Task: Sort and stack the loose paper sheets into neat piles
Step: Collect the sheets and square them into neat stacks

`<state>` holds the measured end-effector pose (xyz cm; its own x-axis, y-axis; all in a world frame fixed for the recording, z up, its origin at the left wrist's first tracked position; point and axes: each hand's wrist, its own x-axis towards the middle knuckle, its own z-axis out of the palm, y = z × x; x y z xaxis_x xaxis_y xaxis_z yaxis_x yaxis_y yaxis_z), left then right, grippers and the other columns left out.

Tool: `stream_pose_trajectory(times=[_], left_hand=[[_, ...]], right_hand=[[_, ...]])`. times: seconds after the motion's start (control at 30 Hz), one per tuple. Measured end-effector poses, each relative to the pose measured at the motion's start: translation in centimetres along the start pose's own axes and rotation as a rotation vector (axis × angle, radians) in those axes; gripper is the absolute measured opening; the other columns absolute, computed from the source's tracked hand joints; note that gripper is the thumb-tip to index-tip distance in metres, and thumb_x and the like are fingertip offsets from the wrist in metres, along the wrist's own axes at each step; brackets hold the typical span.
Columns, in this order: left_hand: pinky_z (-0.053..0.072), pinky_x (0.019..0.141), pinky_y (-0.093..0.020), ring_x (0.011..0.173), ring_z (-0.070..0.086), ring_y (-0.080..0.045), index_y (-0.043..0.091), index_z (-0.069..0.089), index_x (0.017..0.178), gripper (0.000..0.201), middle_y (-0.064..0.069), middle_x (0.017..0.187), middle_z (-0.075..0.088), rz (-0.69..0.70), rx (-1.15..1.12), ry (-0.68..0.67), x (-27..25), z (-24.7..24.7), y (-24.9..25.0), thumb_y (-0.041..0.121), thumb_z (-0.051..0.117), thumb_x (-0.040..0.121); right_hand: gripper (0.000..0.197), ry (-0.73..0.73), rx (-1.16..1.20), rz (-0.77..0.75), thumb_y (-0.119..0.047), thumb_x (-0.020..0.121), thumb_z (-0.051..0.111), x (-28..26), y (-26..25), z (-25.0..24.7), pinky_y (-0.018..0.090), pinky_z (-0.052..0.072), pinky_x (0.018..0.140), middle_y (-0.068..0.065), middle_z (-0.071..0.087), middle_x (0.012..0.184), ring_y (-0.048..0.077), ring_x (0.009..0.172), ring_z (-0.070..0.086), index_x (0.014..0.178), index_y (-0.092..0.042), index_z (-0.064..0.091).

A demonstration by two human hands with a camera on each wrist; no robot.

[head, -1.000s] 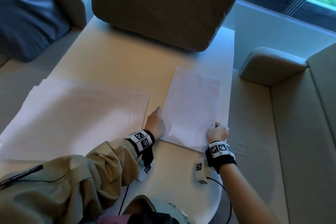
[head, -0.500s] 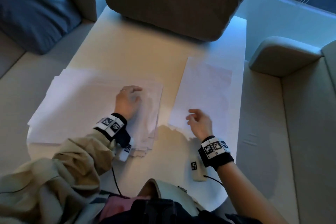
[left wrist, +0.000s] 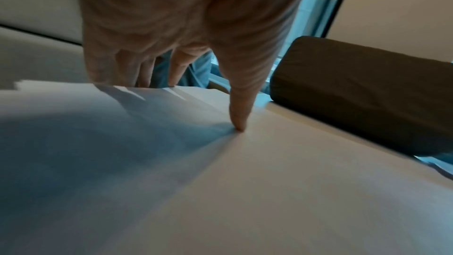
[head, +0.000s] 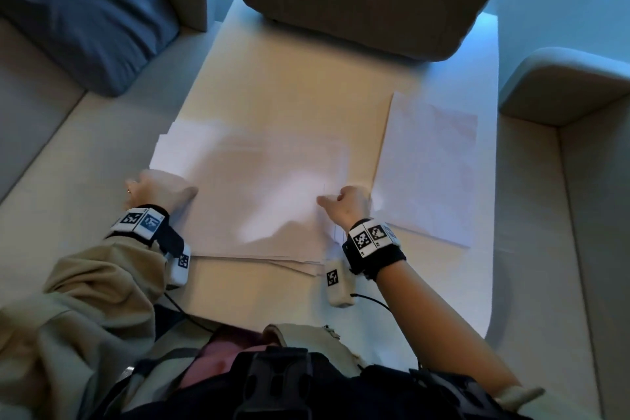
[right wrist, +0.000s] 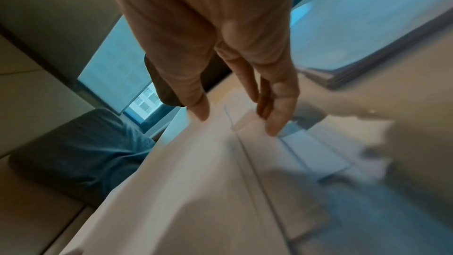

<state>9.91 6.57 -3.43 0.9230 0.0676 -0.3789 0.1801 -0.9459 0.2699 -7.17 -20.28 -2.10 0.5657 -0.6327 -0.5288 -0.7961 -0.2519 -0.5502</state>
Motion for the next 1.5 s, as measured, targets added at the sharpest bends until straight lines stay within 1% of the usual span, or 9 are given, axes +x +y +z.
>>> stream_pose_trajectory(times=[0.13, 0.23, 0.37, 0.5, 0.83, 0.93, 1.1, 1.37, 1.5], left_hand=[[0.036, 0.096, -0.037, 0.112, 0.051, -0.033, 0.008, 0.065, 0.105, 0.052, -0.020, 0.118, 0.058, 0.117, 0.121, -0.063, 0.3, -0.4, 0.2, 0.055, 0.049, 0.088], [0.040, 0.084, -0.038, 0.110, 0.052, -0.038, 0.001, 0.062, 0.102, 0.083, -0.021, 0.112, 0.059, 0.122, 0.088, -0.108, 0.6, 0.9, -0.3, 0.074, 0.059, 0.064], [0.040, 0.095, -0.042, 0.117, 0.046, -0.039, -0.001, 0.056, 0.113, 0.089, -0.023, 0.120, 0.054, 0.112, 0.050, -0.049, 0.7, 0.3, -0.6, 0.063, 0.078, 0.056], [0.035, 0.104, -0.046, 0.126, 0.043, -0.034, 0.002, 0.038, 0.131, 0.104, -0.018, 0.133, 0.046, 0.049, -0.149, -0.006, 0.8, -0.7, -1.5, 0.043, 0.090, 0.051], [0.037, 0.099, -0.037, 0.122, 0.037, -0.033, 0.001, 0.041, 0.129, 0.080, -0.023, 0.126, 0.043, 0.260, -0.186, -0.060, 1.7, -0.6, -2.1, 0.021, 0.081, 0.062], [0.041, 0.100, -0.040, 0.122, 0.042, -0.033, 0.002, 0.038, 0.132, 0.085, -0.019, 0.129, 0.045, 0.219, -0.246, -0.046, 2.3, -0.7, -2.3, 0.020, 0.081, 0.060], [0.036, 0.105, -0.037, 0.129, 0.039, -0.030, 0.003, 0.031, 0.138, 0.097, -0.016, 0.136, 0.045, 0.174, -0.350, -0.058, 3.0, -1.0, -2.5, 0.018, 0.085, 0.059], [0.035, 0.108, -0.039, 0.126, 0.040, -0.026, 0.007, 0.037, 0.133, 0.114, -0.013, 0.133, 0.044, 0.225, -0.527, -0.045, 3.9, -2.8, -1.7, 0.042, 0.093, 0.041], [0.051, 0.090, -0.034, 0.101, 0.063, -0.013, 0.015, 0.060, 0.112, 0.081, -0.001, 0.110, 0.066, 0.432, -0.752, -0.092, 3.1, -5.2, 0.0, 0.035, 0.094, 0.042]], right_hand=[[0.054, -0.011, 0.054, 0.091, -0.041, 0.075, 0.076, -0.5, -1.4, 1.3, 0.016, 0.036, 0.050, 0.004, 0.047, 0.088, 0.019, 0.079, 0.053, 0.105, -0.005, 0.051], [0.081, 0.000, 0.126, 0.125, -0.031, 0.073, 0.081, -0.9, -2.2, 2.4, 0.028, 0.045, 0.082, 0.014, 0.052, 0.124, 0.029, 0.117, 0.052, 0.131, 0.001, 0.034], [0.080, 0.061, 0.106, 0.159, -0.025, 0.077, 0.076, -1.0, -2.9, 3.1, 0.033, 0.043, 0.090, 0.016, 0.045, 0.137, 0.031, 0.126, 0.044, 0.140, -0.005, 0.032], [0.059, 0.185, -0.007, 0.203, -0.022, 0.074, 0.072, -0.8, -2.7, 3.7, 0.043, 0.039, 0.101, 0.014, 0.030, 0.137, 0.031, 0.128, 0.026, 0.128, -0.012, 0.051], [0.032, 0.439, -0.122, -0.201, -0.013, 0.076, 0.066, -2.9, -3.2, 5.6, 0.040, 0.043, 0.092, 0.004, 0.045, 0.124, 0.024, 0.104, 0.048, 0.107, -0.010, 0.058], [0.037, 0.389, 0.062, -0.334, -0.004, 0.077, 0.064, -3.8, -3.8, 6.1, 0.033, 0.049, 0.074, 0.006, 0.054, 0.105, 0.021, 0.081, 0.052, 0.112, -0.007, 0.053], [0.081, 0.178, 0.446, -0.011, -0.007, 0.073, 0.078, -3.8, -3.3, 5.1, 0.026, 0.045, 0.085, 0.003, 0.052, 0.110, 0.019, 0.101, 0.054, 0.137, -0.009, 0.028], [0.026, -0.087, 0.716, -0.140, -0.006, 0.076, 0.075, -5.4, -2.1, 1.9, 0.029, 0.056, 0.067, 0.009, 0.073, 0.091, 0.020, 0.078, 0.071, 0.101, -0.003, 0.069], [0.015, 0.052, 0.812, -0.277, -0.004, 0.075, 0.074, -6.6, -3.0, -1.4, 0.029, 0.055, 0.065, 0.004, 0.075, 0.083, 0.019, 0.074, 0.070, 0.089, -0.008, 0.071]])
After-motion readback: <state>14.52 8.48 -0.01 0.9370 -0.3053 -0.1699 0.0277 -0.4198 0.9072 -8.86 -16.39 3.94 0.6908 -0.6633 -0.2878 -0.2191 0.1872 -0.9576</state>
